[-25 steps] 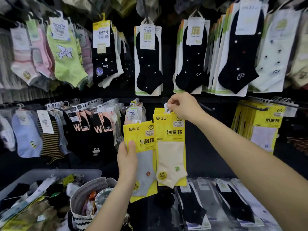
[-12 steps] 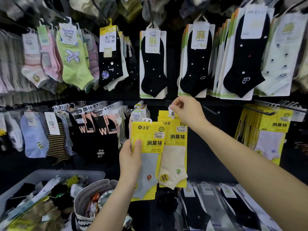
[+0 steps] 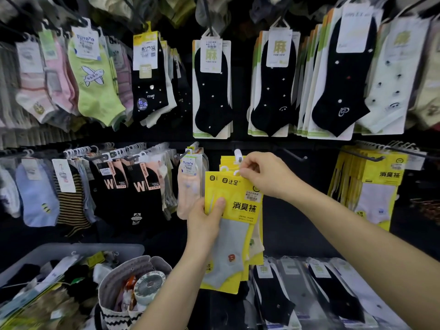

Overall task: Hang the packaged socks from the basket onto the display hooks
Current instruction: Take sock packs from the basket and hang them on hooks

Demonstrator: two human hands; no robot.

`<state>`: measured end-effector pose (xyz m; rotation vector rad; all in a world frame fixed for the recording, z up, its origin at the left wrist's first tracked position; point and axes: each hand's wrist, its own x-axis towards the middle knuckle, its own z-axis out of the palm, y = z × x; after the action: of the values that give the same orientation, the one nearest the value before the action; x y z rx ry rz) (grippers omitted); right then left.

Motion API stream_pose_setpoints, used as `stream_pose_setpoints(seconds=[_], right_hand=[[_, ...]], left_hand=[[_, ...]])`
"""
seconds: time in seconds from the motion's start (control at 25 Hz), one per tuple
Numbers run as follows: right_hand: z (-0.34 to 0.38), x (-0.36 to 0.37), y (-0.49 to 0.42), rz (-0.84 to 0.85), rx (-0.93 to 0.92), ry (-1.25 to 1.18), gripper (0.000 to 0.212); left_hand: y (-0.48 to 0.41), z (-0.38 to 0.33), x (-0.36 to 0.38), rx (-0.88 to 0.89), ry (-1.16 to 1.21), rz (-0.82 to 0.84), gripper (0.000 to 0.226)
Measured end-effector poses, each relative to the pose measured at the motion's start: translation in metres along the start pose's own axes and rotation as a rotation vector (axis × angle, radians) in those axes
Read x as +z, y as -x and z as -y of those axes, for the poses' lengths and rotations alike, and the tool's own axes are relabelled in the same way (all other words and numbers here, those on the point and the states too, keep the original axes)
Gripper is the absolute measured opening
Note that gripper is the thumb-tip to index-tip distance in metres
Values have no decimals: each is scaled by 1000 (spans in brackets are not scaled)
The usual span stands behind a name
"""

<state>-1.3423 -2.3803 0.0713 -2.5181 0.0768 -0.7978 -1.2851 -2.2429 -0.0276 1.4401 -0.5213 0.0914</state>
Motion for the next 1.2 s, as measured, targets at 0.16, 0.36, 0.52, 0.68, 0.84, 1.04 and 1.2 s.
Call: stream_pose_setpoints(seconds=[0.16, 0.36, 0.52, 0.68, 0.84, 1.04, 1.2], right_hand=[[-8, -14, -12, -74, 65, -52, 8], [-6, -5, -29, -23, 110, -38, 15], [-11, -10, -37, -65, 149, -11, 17], [-9, -6, -44, -27, 137, 23, 14], [-10, -1, -50, -21, 145, 109, 16], [-8, -2, -40, -127, 89, 151, 14], [12, 0, -13, -97, -147, 1, 12]], left_hand=[[-4, -6, 11, -79, 109, 64, 32], [-1, 3, 3, -70, 142, -37, 26], [-10, 16, -16, -105, 132, -126, 30], [-12, 22, -34, -78, 80, -199, 25], [-12, 17, -46, -27, 40, -236, 28], [-10, 3, -54, 28, -5, -155, 29], [-3, -3, -38, 67, -42, -27, 28]])
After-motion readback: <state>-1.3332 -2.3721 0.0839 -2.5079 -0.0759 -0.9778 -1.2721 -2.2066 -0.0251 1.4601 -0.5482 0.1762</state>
